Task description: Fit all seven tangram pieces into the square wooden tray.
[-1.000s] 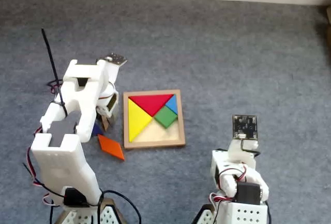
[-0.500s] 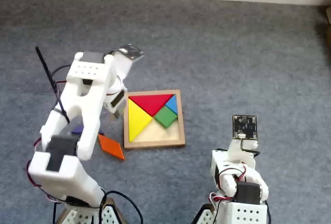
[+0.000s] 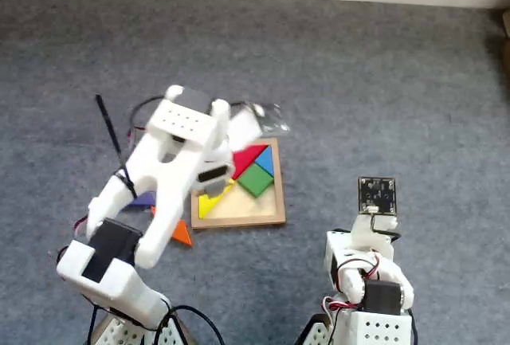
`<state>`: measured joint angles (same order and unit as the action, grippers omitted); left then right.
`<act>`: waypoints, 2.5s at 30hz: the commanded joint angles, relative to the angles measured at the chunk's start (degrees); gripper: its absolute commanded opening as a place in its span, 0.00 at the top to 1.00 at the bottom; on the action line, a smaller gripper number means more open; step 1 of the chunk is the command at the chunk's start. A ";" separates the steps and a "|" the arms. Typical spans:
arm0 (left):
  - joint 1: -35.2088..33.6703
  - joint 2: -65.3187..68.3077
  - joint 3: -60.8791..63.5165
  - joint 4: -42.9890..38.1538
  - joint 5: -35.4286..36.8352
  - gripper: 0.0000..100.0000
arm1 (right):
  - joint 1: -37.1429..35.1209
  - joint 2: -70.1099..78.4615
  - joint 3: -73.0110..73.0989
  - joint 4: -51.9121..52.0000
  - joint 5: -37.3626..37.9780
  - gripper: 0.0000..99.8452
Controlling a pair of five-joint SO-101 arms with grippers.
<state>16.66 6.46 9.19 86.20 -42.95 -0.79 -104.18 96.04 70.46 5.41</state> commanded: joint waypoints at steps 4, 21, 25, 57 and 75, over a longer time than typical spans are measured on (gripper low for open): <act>7.78 -2.68 -0.84 -0.09 -1.32 0.88 | 0.66 -0.75 3.82 -1.27 0.26 0.99; 7.34 10.59 -1.63 -9.05 -1.23 0.79 | 0.66 -0.75 3.82 -1.27 0.26 0.99; 7.34 11.03 -1.63 -11.25 -0.97 0.79 | 0.66 -0.75 3.82 -1.27 0.26 0.99; 3.21 -1.54 -10.95 -2.11 3.60 0.79 | 0.75 -0.75 3.82 -1.27 0.26 0.99; -10.07 -7.52 2.86 8.00 -16.79 0.79 | 0.75 -0.75 3.82 -1.10 0.35 0.99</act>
<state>7.25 1.63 10.95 95.87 -59.56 -0.79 -104.26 96.04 70.46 5.41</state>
